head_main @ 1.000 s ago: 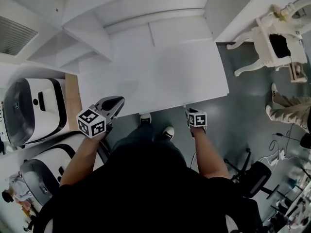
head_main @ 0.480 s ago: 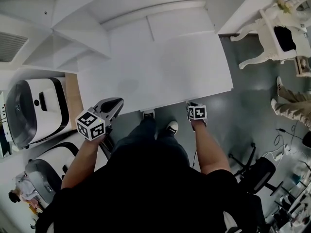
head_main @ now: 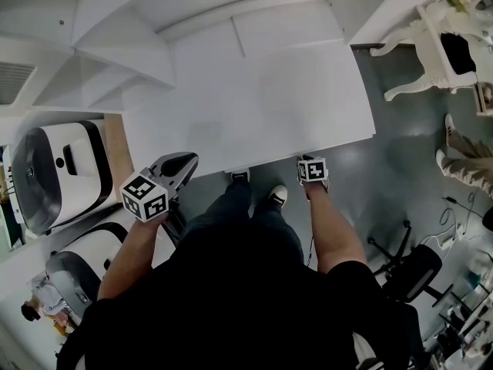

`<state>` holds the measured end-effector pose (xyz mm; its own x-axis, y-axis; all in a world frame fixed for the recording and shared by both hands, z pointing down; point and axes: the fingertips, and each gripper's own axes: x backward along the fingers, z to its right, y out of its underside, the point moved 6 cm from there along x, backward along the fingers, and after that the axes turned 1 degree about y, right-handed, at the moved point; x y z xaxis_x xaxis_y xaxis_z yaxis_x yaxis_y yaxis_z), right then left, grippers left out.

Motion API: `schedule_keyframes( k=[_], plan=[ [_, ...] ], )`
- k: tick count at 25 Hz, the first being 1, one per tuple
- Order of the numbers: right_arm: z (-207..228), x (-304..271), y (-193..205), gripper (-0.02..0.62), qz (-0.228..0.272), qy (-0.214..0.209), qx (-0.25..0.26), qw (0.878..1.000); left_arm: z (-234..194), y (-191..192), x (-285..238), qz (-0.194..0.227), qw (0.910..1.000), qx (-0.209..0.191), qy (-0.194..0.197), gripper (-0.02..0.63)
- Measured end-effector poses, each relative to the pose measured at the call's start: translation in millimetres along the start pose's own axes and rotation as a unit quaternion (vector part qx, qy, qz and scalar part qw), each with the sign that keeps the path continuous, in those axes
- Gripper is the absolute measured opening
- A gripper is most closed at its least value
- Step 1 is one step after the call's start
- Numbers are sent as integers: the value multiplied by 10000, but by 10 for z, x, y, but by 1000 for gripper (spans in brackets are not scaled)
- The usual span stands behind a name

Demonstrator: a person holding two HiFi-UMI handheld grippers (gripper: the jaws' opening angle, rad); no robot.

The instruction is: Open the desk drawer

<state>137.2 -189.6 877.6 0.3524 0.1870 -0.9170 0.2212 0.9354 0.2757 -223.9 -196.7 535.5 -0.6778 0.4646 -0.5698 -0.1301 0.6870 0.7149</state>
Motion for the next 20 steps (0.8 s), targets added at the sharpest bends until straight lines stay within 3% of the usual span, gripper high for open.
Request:
schedule_keyframes(
  k=[10,20],
  plan=[
    [2,-106,-75,77,-68,-28,103,9999,-3,61,-17,-132,9999,76,52,18],
    [-11,-119,-84,72,-177,218,117,9995,68,116,-70,-187,9997,70,128,18]
  ],
)
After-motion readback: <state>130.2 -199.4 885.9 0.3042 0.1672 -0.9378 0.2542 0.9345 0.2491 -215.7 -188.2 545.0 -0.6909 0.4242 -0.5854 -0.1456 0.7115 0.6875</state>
